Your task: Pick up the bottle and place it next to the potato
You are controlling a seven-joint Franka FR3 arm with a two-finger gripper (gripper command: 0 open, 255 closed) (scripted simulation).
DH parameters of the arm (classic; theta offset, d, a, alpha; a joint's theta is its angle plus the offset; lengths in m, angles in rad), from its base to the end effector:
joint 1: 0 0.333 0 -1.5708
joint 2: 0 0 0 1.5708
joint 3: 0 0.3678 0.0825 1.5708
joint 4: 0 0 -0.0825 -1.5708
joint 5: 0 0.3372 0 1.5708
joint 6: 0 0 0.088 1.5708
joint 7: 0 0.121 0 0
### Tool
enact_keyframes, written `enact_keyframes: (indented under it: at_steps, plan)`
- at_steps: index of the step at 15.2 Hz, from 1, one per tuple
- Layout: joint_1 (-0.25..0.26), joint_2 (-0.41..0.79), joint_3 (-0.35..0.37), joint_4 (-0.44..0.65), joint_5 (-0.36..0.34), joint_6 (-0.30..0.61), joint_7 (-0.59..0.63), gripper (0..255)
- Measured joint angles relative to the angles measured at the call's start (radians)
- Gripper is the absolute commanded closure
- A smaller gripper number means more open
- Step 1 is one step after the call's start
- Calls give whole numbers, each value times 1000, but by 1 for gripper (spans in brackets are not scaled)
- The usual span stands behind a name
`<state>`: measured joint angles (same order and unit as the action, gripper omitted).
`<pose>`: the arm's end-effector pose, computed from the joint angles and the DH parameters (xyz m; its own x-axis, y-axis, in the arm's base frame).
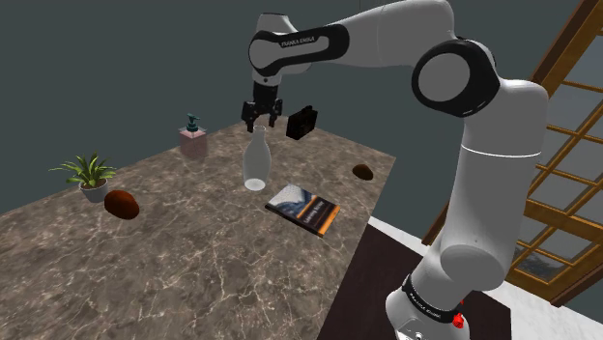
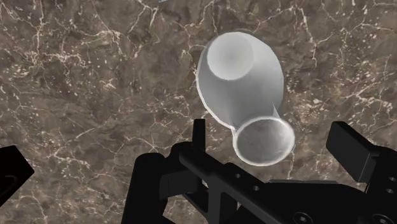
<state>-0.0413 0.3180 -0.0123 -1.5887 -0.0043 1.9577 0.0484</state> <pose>0.6321 -0.0332 0.5070 0.9937 -0.0993 0.0513 -0.0997 -0.9950 0.0054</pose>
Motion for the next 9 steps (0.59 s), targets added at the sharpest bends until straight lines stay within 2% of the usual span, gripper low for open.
enact_keyframes:
  at_steps: [9]
  plan:
    - [-1,33,0,-35,1,69,-1,0]
